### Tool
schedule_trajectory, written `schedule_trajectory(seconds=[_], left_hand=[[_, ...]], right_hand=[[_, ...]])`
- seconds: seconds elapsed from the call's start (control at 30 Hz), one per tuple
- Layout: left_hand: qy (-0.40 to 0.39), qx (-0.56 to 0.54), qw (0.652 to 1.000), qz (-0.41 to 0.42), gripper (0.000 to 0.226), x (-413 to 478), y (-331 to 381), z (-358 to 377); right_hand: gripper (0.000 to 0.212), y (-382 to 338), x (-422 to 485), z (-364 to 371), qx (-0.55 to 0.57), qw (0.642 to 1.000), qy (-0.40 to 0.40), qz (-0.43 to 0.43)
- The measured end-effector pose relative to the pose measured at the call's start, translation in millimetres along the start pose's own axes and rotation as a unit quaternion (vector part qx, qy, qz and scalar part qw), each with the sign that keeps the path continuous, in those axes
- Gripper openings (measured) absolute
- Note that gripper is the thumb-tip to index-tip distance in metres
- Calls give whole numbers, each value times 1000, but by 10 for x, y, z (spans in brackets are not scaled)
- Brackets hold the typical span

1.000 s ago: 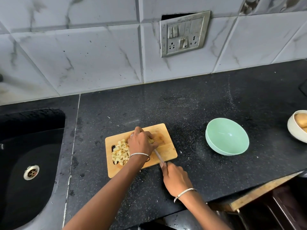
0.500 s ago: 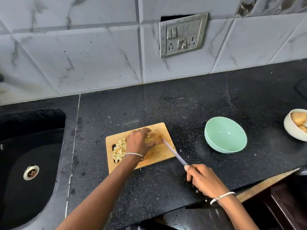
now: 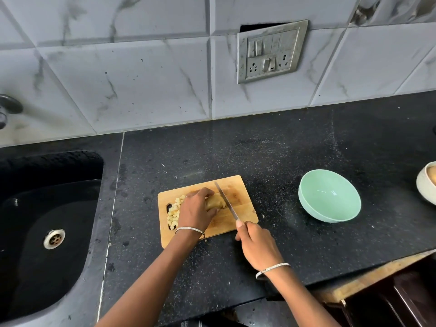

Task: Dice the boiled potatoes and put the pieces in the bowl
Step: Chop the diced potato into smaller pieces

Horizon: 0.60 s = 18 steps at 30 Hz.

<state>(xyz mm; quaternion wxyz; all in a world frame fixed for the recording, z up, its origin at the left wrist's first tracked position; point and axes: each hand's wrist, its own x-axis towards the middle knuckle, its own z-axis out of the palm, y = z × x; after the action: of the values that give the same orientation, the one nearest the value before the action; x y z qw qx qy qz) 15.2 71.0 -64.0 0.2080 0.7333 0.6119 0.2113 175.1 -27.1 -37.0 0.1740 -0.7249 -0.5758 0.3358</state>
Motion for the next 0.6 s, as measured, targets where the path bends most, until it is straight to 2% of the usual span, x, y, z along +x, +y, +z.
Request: schedule_trajectory(seconds=[0.27,0.6], left_hand=[[28,-28,999,-18,34,-40,6,-11],[14,-56,998,-35,36,23,-21,-45]], right_hand=[[52,-2,-12,124,-56,998,3,-5],[40,-245,48,211,-133,991,30,6]])
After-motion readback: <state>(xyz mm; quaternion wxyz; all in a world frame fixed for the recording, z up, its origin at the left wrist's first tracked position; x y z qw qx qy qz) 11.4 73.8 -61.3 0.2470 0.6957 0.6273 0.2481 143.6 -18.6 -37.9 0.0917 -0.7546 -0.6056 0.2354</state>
